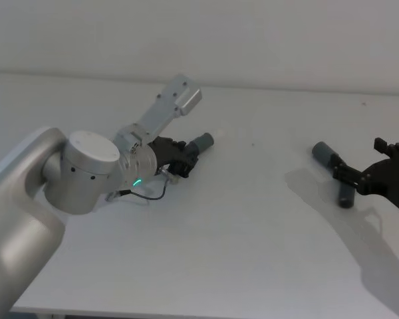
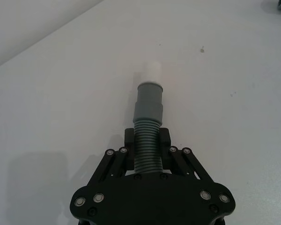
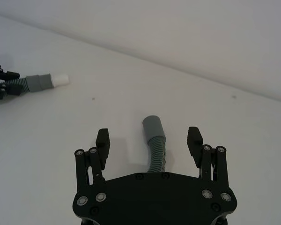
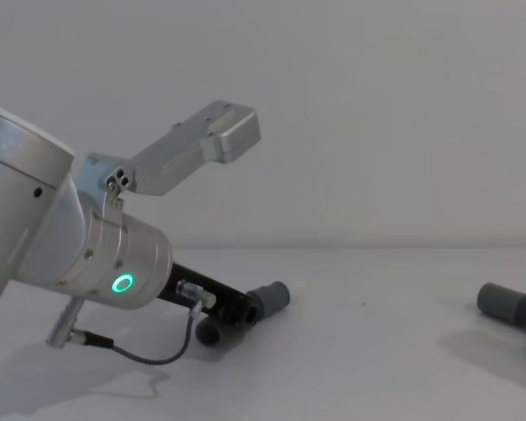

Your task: Use both hands to pick up one end of the pipe from the table, align the ends, and insert them.

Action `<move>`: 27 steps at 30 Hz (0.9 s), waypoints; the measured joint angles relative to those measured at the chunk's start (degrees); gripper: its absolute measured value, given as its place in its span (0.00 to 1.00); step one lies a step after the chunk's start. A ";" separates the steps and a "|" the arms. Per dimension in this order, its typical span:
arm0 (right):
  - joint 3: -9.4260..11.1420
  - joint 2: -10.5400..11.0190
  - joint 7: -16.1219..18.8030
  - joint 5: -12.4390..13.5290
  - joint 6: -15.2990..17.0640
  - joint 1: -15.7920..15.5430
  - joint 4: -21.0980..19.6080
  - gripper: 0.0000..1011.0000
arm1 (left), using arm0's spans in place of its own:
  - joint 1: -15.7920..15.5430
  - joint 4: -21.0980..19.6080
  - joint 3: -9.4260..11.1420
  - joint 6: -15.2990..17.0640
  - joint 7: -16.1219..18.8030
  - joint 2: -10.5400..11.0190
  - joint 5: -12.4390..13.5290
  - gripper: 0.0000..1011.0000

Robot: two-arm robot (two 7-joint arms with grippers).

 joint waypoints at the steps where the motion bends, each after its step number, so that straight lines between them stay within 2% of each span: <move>1: 0.02 0.04 0.14 0.12 0.24 0.15 0.15 0.99 | 0.00 0.00 0.00 0.00 0.00 0.00 0.00 0.30; 8: -0.25 0.34 1.15 0.49 1.70 1.40 1.83 0.99 | 0.00 0.00 0.00 0.00 0.00 0.00 0.00 0.30; 16: -1.48 0.24 2.35 0.28 2.78 3.72 5.04 0.99 | 0.00 -0.01 0.00 0.00 0.00 0.01 0.00 0.30; 27: -2.25 -1.58 2.70 0.87 4.37 7.04 9.07 0.99 | 0.00 0.00 0.00 0.00 0.00 0.00 0.00 0.30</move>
